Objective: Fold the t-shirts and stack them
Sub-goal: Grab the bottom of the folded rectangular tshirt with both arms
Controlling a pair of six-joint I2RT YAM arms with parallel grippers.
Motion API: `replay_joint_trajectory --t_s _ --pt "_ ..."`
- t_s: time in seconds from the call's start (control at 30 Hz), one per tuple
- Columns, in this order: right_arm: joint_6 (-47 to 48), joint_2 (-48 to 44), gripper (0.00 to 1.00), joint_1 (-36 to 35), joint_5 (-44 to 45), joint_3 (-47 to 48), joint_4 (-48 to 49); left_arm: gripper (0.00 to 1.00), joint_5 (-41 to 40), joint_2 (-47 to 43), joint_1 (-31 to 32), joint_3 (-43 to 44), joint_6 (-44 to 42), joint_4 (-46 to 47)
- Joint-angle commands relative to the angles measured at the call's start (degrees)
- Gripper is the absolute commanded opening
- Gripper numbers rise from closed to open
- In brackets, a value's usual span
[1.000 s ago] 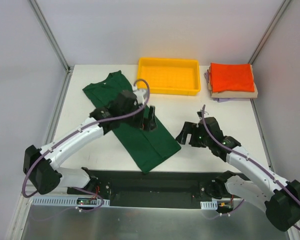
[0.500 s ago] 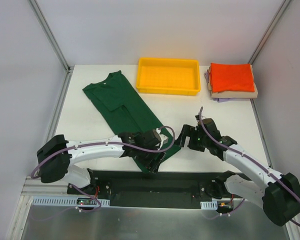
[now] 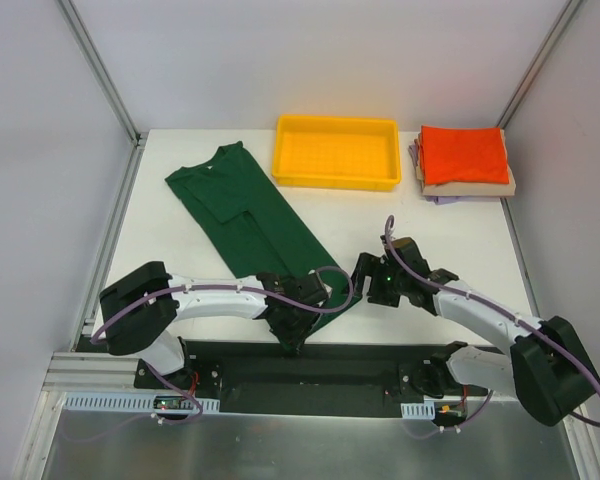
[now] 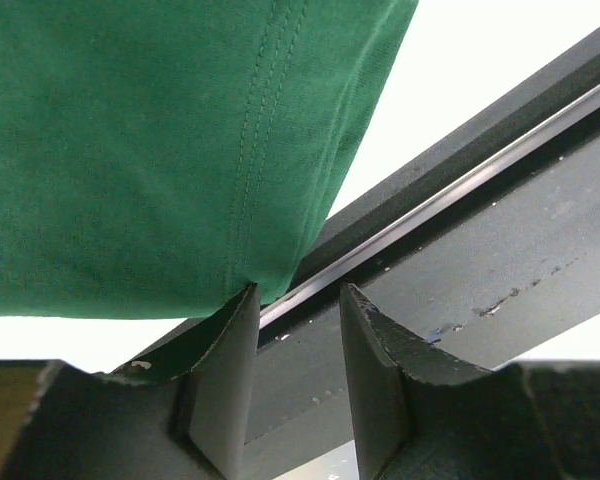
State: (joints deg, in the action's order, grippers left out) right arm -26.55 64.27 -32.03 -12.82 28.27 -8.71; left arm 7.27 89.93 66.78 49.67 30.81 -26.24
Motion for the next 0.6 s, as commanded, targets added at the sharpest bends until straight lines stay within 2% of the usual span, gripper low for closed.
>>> replay_joint_trajectory --t_s 0.0,0.2,0.33,0.5,0.57 --pt "-1.75 3.05 0.85 -1.37 -0.89 1.17 3.17 0.38 -6.91 0.86 0.28 -0.72 2.24 -1.35" --pt "-2.9 6.39 0.79 -1.81 -0.54 2.31 3.26 0.42 -14.55 -0.9 0.28 -0.19 4.17 -2.15" --pt "-3.34 8.5 0.73 -1.89 -0.1 3.63 3.35 0.42 -15.18 0.85 0.36 2.18 2.6 -2.33" --pt "-4.48 10.26 0.68 -1.98 1.92 4.51 3.17 0.36 -15.88 3.23 0.36 2.89 1.19 -3.2" --pt "-4.48 11.31 0.62 -1.98 2.19 4.77 3.17 0.31 -16.32 3.85 0.28 2.97 0.84 -3.64"
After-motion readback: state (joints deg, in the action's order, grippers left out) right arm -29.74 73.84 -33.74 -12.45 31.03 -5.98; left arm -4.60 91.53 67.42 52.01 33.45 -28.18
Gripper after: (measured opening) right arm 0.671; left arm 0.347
